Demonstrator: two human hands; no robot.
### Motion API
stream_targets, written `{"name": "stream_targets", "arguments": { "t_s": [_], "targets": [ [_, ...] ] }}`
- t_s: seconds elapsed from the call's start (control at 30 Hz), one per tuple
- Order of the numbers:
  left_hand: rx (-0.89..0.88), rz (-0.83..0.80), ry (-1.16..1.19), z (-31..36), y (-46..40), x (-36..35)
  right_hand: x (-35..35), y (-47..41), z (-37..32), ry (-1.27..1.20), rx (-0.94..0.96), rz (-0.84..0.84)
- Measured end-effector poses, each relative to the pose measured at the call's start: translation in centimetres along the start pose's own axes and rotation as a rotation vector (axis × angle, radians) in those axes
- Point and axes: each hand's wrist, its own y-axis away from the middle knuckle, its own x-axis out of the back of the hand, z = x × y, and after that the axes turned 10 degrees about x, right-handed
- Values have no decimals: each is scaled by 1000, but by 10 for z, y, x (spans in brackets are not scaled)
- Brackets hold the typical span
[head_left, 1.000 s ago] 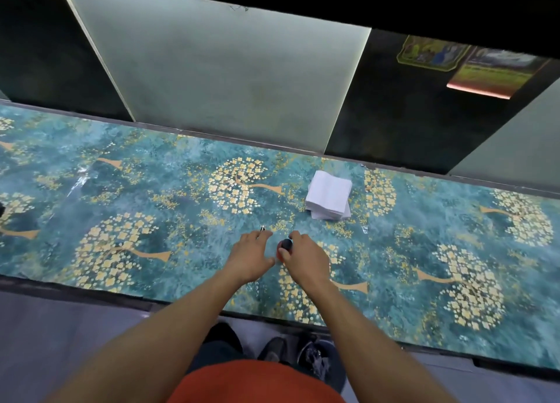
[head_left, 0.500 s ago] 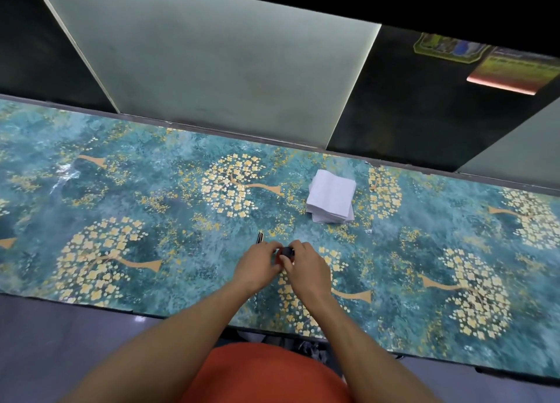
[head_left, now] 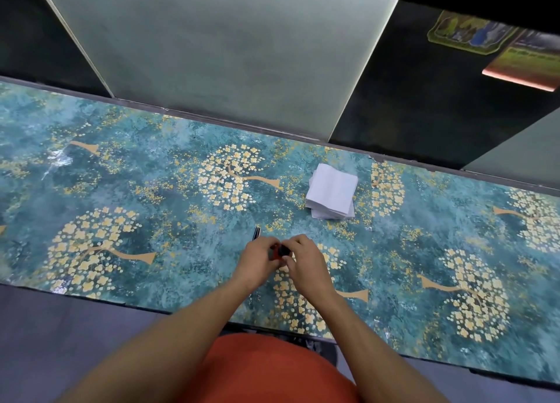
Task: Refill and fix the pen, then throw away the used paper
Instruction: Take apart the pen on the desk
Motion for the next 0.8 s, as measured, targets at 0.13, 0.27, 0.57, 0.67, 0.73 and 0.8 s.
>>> {"name": "stream_targets", "arguments": {
  "t_s": [0.13, 0.27, 0.57, 0.67, 0.73, 0.8],
  "targets": [
    [7, 11, 15, -2, 0, -1, -2, -1, -2, -22, -118, 39],
    [10, 19, 20, -3, 0, -2, -4, -7, -7, 50, -155, 49],
    [28, 33, 28, -4, 2, -5, 2, -7, -4, -60, -176, 8],
    [20, 46, 18, -4, 3, -5, 1, -10, -6, 33, -196, 31],
    [15, 43, 16, -4, 3, -5, 1, -10, -7, 27, -160, 26],
    [11, 38, 27, -3, 3, -5, 4, -10, -4, -2, -114, 4]
  ]
}}
